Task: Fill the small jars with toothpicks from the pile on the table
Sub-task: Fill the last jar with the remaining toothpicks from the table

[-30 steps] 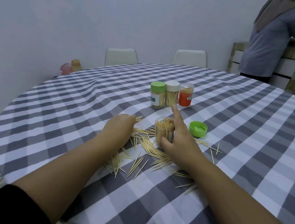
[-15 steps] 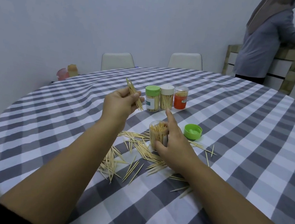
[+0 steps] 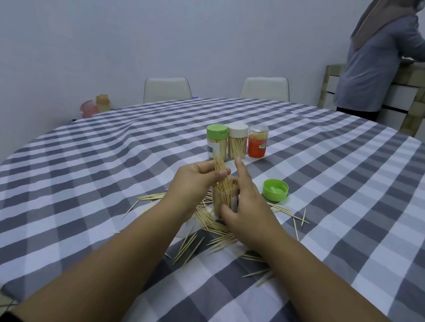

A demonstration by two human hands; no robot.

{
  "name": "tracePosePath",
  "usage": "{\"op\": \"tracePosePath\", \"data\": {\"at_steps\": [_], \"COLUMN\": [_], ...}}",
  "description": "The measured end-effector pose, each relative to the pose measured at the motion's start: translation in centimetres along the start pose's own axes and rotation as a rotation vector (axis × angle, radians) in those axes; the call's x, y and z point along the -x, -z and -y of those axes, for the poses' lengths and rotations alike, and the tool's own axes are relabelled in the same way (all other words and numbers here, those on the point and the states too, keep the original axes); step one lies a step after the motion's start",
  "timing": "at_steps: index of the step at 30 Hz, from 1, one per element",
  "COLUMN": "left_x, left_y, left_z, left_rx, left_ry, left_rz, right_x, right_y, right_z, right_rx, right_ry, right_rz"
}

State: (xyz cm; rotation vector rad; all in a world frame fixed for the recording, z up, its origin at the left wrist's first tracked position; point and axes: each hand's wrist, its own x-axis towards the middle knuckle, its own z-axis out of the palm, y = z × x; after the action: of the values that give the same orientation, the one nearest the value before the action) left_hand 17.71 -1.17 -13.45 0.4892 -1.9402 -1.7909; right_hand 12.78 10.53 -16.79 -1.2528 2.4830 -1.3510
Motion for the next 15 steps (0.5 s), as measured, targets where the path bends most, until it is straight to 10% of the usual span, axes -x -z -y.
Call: {"op": "tracePosePath", "data": {"at_steps": [15], "left_x": [0.80], "left_y": [0.31], "left_z": [-0.95], "left_rx": [-0.315], "left_ry": [-0.039], "left_rz": [0.099], "right_x": [-0.07], "right_y": [-0.02], "right_z": [-0.21], "right_rx": [-0.018], "right_ry": [0.030], "right_rz": [-0.002]}}
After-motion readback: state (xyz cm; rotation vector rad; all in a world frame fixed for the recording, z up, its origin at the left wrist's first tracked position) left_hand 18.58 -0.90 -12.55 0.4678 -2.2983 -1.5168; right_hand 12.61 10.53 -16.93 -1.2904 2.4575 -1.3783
